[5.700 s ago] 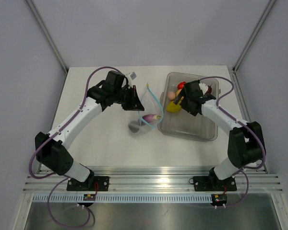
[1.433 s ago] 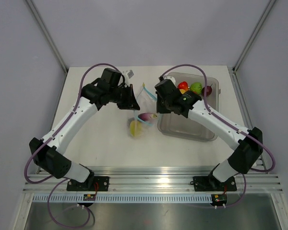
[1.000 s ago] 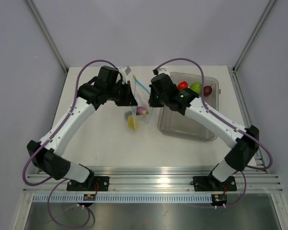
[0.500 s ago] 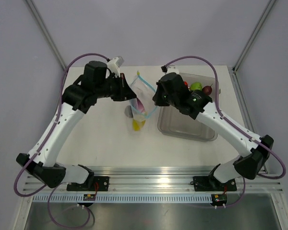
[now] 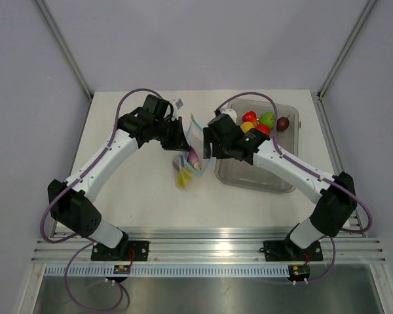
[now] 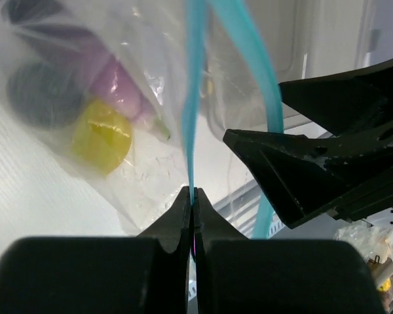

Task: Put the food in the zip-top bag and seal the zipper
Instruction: Adjust the zipper food storage bag at the center of the board, then pick up the fake fruit from the bin.

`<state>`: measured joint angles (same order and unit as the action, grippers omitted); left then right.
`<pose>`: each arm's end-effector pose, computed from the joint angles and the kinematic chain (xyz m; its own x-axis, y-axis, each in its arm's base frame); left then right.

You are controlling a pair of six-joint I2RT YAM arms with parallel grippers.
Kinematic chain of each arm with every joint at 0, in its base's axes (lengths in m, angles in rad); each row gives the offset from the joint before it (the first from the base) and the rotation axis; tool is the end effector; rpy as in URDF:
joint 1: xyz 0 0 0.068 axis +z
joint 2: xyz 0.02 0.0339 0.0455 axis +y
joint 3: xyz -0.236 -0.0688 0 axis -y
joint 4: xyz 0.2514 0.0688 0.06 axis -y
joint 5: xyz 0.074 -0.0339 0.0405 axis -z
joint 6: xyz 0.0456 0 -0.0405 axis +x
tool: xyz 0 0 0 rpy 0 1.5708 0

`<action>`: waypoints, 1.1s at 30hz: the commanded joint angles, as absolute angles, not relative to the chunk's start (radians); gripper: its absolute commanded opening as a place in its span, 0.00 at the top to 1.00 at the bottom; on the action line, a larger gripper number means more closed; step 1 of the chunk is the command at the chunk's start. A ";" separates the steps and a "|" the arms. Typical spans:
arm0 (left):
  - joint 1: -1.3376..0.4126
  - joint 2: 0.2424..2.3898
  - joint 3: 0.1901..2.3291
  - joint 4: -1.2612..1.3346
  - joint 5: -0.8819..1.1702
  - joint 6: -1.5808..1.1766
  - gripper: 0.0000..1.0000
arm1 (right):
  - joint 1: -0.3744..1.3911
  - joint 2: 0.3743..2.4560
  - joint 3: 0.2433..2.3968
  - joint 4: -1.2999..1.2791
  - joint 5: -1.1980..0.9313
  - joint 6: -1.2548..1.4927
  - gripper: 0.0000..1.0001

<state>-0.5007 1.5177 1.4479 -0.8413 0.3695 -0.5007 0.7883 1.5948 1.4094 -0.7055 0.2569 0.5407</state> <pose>0.2850 -0.1747 0.2994 -0.9162 -0.0089 -0.4007 0.2303 0.8065 -0.5445 0.2607 0.2458 0.2702 -0.7651 -0.0635 -0.6407 -0.2093 0.9656 0.1542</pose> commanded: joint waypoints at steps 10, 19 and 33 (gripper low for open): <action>-0.497 1.493 1.540 -0.811 0.377 -0.502 1.00 | 0.502 1.371 1.330 -0.623 0.380 0.557 0.20; -0.497 1.500 1.545 -0.805 0.390 -0.491 1.00 | 0.198 1.552 1.276 -0.454 0.218 0.549 0.14; -0.499 1.494 1.542 -0.811 0.399 -0.477 1.00 | 0.095 1.896 1.456 -0.387 0.092 0.580 0.06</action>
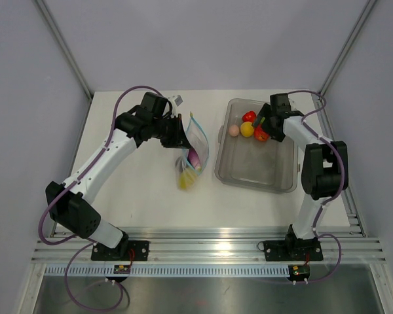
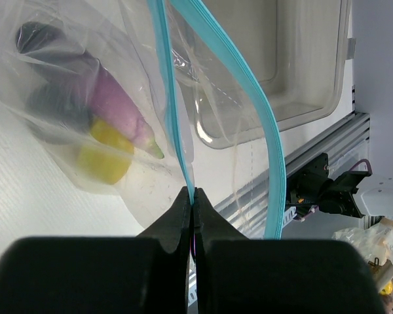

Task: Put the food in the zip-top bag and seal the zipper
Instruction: Pick up the fake fruit from the bin.

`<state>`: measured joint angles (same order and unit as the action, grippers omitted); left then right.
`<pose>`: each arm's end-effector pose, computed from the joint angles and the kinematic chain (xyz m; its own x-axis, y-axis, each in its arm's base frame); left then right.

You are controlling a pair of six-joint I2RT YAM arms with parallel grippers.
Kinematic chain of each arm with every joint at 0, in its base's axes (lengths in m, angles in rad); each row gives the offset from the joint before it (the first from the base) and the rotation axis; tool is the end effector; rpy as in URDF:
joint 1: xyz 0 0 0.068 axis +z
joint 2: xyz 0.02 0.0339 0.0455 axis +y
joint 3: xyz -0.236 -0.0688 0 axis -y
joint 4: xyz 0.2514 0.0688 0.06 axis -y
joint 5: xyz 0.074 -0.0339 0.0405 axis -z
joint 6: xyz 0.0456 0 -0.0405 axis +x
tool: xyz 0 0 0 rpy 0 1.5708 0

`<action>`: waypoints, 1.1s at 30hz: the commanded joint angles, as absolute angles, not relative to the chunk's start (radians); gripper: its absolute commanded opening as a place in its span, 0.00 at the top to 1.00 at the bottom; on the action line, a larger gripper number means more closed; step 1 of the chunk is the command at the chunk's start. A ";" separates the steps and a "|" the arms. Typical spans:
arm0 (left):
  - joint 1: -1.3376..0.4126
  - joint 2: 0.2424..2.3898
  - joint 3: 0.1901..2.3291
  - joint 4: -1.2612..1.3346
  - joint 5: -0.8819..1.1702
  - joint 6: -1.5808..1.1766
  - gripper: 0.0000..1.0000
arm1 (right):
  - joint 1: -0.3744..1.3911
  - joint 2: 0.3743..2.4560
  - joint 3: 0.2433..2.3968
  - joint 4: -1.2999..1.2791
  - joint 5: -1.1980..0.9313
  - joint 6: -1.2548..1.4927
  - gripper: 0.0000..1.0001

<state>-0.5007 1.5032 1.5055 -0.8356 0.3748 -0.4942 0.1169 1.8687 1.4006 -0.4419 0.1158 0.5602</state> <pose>0.2846 -0.1748 0.3234 -0.8859 -0.0184 -0.4635 0.2754 0.7832 -0.5575 0.4117 0.0430 0.1850 -0.6884 0.4506 -0.5684 0.3782 0.8917 0.2488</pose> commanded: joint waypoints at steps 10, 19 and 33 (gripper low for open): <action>-0.499 1.491 1.532 -0.816 0.396 -0.471 1.00 | 0.081 2.035 1.515 -0.385 0.109 0.569 0.10; -0.499 1.503 1.536 -0.808 0.399 -0.472 1.00 | 0.078 1.923 1.387 -0.330 0.103 0.568 0.50; -0.500 1.545 1.549 -0.794 0.414 -0.468 1.00 | 0.254 1.297 1.168 -0.427 -0.075 0.578 0.50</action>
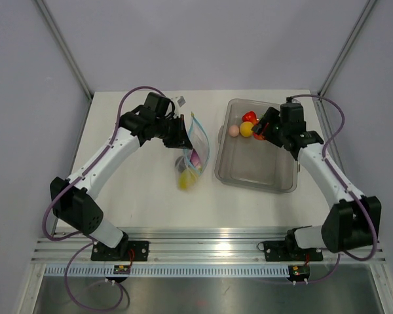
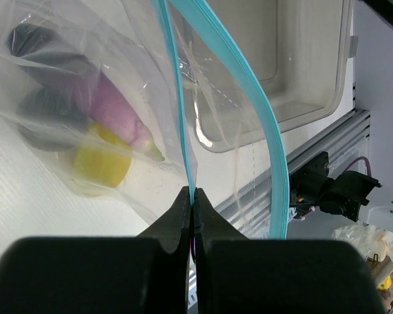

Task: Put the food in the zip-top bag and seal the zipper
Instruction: Pick up the fake fruit from the bin, then place the fake fruit in the zipper food storage bag.

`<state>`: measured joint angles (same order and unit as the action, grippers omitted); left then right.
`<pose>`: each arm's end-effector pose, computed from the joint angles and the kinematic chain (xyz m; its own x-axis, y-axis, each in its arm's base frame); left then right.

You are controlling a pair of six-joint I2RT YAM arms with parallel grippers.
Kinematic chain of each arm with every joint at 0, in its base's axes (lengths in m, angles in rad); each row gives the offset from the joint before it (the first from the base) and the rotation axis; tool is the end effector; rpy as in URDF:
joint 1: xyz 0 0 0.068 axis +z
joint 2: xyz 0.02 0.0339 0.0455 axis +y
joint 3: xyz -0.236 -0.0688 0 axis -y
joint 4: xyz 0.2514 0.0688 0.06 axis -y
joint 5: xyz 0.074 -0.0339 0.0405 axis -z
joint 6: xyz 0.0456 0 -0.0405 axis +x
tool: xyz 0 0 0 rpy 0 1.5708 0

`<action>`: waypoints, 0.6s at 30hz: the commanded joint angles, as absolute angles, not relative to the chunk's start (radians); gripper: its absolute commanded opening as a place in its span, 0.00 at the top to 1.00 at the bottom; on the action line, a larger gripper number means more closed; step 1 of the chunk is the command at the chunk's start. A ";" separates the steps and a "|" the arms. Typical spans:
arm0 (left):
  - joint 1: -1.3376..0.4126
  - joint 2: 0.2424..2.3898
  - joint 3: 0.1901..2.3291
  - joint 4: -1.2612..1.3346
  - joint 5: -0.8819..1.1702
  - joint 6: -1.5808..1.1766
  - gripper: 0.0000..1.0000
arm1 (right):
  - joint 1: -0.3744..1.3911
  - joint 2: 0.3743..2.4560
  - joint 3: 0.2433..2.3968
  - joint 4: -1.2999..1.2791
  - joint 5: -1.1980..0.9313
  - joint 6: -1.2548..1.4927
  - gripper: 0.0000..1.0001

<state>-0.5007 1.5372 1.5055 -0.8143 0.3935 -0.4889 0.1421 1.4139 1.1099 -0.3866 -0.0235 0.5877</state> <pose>0.2918 -0.1796 0.3144 -0.8928 -0.0059 -0.4505 0.2798 0.7763 -0.5648 0.3296 0.0482 0.2524 -0.6132 0.4722 -0.6332 0.2169 0.8715 0.4399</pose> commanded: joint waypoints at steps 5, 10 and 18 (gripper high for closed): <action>-0.500 1.542 1.545 -0.792 0.416 -0.468 1.00 | 0.477 1.240 1.265 -0.509 -0.006 0.574 0.48; -0.500 1.536 1.534 -0.804 0.403 -0.460 1.00 | 0.607 1.285 1.368 -0.537 -0.006 0.566 0.48; -0.500 1.520 1.539 -0.828 0.385 -0.445 1.00 | 0.770 1.394 1.492 -0.560 0.029 0.534 0.45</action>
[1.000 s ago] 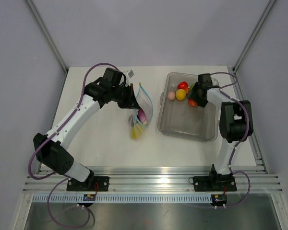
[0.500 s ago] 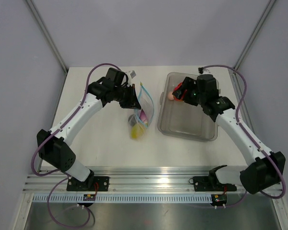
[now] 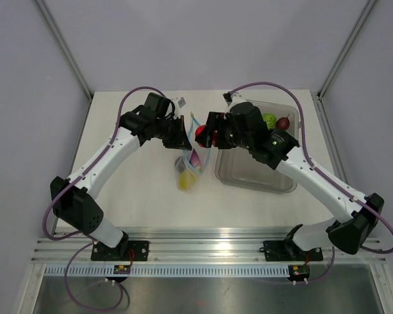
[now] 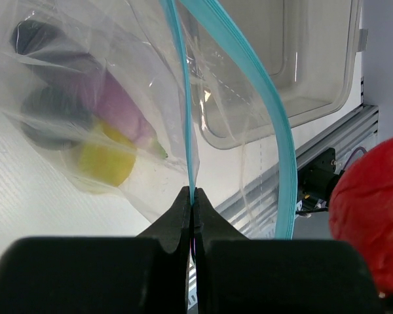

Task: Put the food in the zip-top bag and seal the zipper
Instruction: Place the fake fruit in the zipper food storage bag.

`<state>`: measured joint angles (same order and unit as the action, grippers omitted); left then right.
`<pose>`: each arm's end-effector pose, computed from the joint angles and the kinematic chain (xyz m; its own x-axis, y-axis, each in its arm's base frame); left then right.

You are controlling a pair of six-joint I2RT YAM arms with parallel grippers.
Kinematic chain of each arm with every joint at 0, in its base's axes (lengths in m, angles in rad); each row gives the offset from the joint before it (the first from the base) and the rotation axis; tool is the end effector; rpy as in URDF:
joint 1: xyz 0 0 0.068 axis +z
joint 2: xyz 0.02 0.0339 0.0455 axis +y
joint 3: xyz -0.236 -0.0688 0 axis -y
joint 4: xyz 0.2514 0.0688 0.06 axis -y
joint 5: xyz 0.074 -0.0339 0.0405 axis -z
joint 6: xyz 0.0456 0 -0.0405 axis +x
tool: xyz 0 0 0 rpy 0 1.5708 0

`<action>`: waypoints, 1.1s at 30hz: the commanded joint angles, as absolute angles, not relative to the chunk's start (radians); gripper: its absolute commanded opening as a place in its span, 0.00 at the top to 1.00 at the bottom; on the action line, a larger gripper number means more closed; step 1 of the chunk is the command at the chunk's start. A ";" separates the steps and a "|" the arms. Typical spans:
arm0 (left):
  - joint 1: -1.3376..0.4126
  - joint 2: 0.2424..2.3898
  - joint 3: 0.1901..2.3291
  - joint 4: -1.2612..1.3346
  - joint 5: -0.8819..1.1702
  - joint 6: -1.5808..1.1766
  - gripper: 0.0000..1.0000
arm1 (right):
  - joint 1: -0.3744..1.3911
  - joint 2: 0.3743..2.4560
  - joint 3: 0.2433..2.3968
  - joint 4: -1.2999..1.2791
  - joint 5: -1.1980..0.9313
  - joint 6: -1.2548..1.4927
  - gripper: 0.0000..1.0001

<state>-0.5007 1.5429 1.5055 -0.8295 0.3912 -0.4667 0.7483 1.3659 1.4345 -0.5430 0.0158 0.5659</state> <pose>0.2917 -0.1795 0.3114 -0.8943 0.0152 -0.4472 0.2887 0.7831 -0.5508 0.2387 0.2206 0.3670 -0.6418 0.1357 -0.7548 -0.3861 0.7932 0.4709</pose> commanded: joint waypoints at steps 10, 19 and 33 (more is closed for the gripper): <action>-0.500 1.505 1.546 -0.841 0.380 -0.436 1.00 | 0.782 1.526 1.548 -0.670 0.052 0.492 0.11; -0.500 1.503 1.539 -0.841 0.365 -0.431 1.00 | 0.767 1.430 1.568 -0.709 0.350 0.463 0.11; -0.500 1.499 1.529 -0.853 0.334 -0.414 1.00 | 0.390 1.693 1.407 -0.476 0.302 0.483 0.21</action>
<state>-0.5007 1.5417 1.5055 -0.8669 0.3538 -0.4366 0.4206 1.6268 1.3945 -0.5591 0.2966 0.4904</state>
